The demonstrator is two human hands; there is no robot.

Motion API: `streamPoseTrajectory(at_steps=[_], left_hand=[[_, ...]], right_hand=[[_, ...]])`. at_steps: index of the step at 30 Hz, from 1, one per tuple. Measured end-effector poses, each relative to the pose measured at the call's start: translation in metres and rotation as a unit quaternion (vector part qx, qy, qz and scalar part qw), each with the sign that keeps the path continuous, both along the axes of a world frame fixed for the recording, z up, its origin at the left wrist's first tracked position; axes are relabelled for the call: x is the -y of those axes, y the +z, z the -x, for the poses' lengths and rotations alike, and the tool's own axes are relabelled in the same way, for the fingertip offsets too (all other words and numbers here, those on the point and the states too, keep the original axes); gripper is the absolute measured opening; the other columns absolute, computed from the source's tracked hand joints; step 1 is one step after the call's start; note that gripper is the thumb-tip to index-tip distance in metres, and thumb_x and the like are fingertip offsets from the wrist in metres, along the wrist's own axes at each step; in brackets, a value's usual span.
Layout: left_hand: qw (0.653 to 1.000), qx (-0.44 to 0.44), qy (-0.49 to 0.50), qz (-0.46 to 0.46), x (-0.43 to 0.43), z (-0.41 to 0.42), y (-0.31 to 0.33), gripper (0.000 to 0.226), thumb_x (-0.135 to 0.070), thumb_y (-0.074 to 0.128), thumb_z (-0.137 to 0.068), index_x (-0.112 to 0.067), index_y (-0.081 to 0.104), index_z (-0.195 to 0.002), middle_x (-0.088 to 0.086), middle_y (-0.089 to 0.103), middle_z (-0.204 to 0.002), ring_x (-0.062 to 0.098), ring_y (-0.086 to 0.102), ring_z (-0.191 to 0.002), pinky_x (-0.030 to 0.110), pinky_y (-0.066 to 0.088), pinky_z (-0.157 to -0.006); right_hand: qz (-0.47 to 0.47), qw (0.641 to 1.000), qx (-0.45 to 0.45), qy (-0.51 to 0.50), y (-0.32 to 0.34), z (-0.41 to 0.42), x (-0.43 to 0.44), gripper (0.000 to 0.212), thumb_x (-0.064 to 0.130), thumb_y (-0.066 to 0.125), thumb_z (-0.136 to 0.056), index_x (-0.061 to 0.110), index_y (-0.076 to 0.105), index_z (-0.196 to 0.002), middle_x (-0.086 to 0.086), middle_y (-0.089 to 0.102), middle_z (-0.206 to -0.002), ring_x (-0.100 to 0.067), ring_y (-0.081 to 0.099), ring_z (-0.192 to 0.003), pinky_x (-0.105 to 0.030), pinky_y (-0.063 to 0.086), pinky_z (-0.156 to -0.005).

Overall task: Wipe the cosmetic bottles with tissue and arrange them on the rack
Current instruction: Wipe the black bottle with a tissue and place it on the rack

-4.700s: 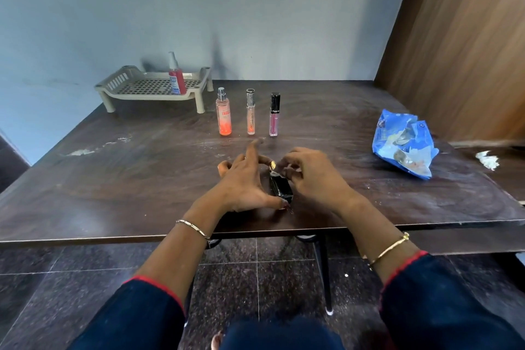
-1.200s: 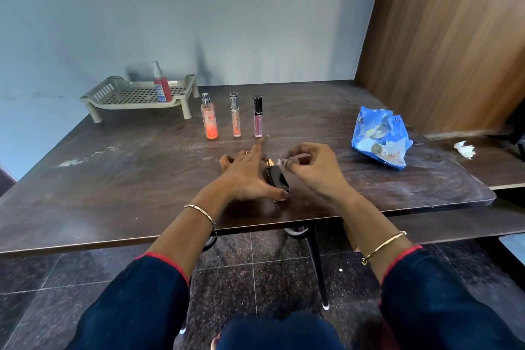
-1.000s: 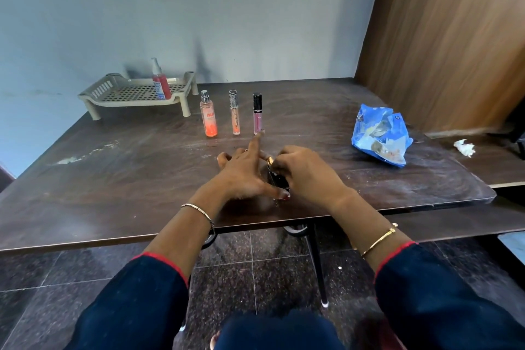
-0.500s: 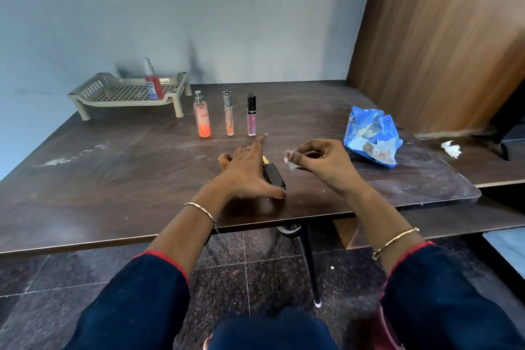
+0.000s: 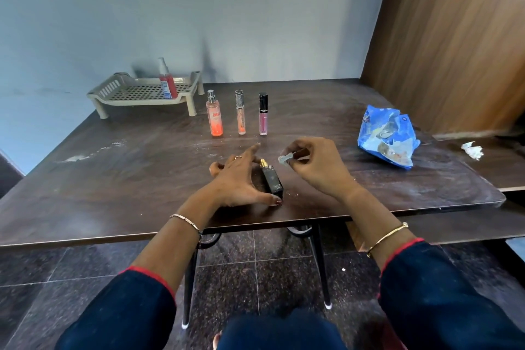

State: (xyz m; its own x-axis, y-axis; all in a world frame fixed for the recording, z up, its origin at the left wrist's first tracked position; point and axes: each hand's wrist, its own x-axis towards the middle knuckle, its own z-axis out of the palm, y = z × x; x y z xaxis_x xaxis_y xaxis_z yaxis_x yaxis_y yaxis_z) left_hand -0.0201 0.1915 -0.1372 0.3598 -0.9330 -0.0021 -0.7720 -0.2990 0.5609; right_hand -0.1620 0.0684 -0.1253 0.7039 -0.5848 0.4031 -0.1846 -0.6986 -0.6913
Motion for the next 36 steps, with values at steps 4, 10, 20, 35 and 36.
streamPoseTrajectory(at_steps=[4, 10, 20, 35, 36], left_hand=[[0.999, -0.024, 0.004, 0.028, -0.003, -0.002, 0.002, 0.118, -0.047, 0.082, -0.062, -0.021, 0.007, -0.150, -0.007, 0.044, -0.138, 0.019, 0.029, -0.132, 0.035, 0.020, -0.107], [0.998, -0.030, 0.021, 0.052, -0.003, -0.002, 0.000, 0.119, -0.042, 0.083, -0.061, -0.022, 0.007, -0.149, -0.016, 0.044, -0.122, 0.016, 0.035, -0.125, 0.030, 0.017, -0.096], [0.997, -0.013, 0.032, 0.072, -0.002, -0.005, -0.009, 0.113, -0.046, 0.084, -0.053, -0.029, 0.016, -0.142, -0.030, 0.045, -0.105, 0.010, 0.039, -0.110, 0.037, 0.017, -0.097], [0.997, -0.019, 0.031, 0.061, 0.001, -0.007, -0.007, 0.115, -0.063, 0.071, -0.035, -0.029, 0.028, -0.135, -0.028, 0.045, -0.107, 0.006, 0.041, -0.104, 0.038, 0.021, -0.102], [0.998, -0.017, 0.031, 0.059, 0.000, -0.007, -0.007, 0.112, -0.060, 0.073, -0.038, -0.028, 0.027, -0.135, -0.025, 0.046, -0.110, 0.007, 0.041, -0.105, 0.038, 0.020, -0.103]], right_hand=[[0.133, 0.988, -0.067, 0.041, 0.004, -0.013, -0.008, 0.019, 0.001, 0.064, -0.080, 0.015, 0.073, -0.089, 0.000, 0.069, -0.087, -0.014, 0.062, -0.079, -0.030, 0.053, -0.076], [0.229, 0.961, -0.137, 0.076, -0.001, -0.020, -0.016, 0.021, 0.001, 0.059, -0.082, 0.013, 0.071, -0.094, -0.004, 0.064, -0.094, -0.025, 0.061, -0.085, -0.038, 0.052, -0.076], [0.281, 0.943, -0.155, 0.091, -0.006, 0.007, -0.026, 0.016, 0.000, 0.057, -0.081, 0.009, 0.069, -0.087, -0.006, 0.064, -0.089, -0.028, 0.062, -0.076, -0.040, 0.051, -0.066], [0.220, 0.955, -0.191, 0.050, 0.009, -0.022, -0.019, 0.029, -0.001, 0.055, -0.085, 0.018, 0.073, -0.097, -0.003, 0.063, -0.091, -0.025, 0.062, -0.085, -0.032, 0.048, -0.074], [0.211, 0.958, -0.189, 0.044, 0.009, -0.024, -0.017, 0.030, -0.001, 0.055, -0.084, 0.018, 0.073, -0.097, -0.004, 0.064, -0.091, -0.024, 0.062, -0.085, -0.031, 0.047, -0.073]])
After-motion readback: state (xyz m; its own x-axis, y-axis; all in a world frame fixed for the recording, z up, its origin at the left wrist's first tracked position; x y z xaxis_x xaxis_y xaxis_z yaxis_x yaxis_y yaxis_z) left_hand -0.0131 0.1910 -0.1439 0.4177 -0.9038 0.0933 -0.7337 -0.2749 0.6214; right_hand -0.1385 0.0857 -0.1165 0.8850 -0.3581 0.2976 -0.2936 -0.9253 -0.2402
